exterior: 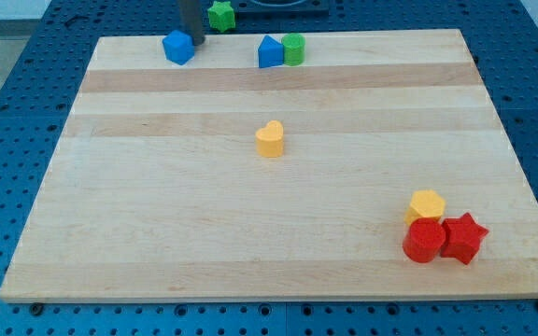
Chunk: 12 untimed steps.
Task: Move the blue cube to the center of the board
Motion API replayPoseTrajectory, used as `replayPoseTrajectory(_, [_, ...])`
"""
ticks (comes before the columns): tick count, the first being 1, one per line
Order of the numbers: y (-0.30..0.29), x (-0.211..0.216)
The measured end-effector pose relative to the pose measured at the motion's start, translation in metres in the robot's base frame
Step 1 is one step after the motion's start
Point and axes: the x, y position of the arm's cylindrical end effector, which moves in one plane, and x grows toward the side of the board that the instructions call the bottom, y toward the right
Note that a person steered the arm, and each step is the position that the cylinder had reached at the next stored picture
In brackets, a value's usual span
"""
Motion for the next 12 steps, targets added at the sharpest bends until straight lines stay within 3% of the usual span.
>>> replayPoseTrajectory(2, [-0.011, 0.017])
replayPoseTrajectory(4, [-0.051, -0.007])
replayPoseTrajectory(6, [-0.054, 0.022])
replayPoseTrajectory(10, [-0.003, 0.057])
replayPoseTrajectory(12, [0.004, 0.098])
